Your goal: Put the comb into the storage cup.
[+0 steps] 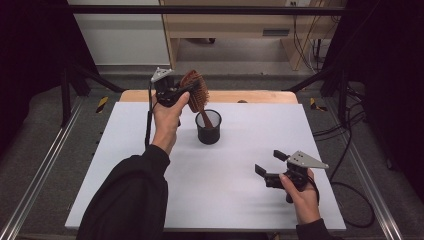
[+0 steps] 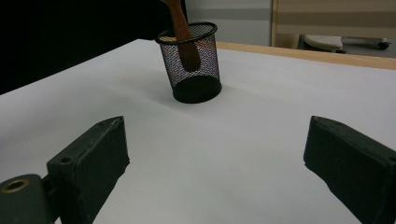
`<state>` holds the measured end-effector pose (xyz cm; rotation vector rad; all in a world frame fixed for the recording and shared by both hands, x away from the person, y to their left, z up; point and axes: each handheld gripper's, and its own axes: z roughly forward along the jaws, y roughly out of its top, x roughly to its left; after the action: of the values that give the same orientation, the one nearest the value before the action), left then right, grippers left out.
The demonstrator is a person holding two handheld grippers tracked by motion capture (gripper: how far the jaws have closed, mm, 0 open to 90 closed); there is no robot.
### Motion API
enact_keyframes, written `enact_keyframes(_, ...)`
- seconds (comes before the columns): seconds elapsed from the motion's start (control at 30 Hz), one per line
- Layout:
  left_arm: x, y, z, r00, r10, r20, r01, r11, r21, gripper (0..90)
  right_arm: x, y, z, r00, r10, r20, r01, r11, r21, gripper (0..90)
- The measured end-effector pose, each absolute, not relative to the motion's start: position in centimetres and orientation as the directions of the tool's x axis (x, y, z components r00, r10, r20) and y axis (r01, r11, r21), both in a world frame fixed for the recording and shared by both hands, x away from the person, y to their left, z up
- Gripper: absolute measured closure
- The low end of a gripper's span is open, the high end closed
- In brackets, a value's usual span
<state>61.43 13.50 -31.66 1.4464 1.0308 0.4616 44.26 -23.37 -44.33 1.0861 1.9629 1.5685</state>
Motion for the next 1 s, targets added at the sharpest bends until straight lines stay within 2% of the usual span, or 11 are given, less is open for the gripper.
enact_keyframes(1.0,61.74,13.00,-32.64,0.519,0.804,-0.290,0.339,0.118,0.933,51.8,44.26,-23.40,-44.35,-0.620,0.769,0.155,0.323,0.070,0.944,6.5)
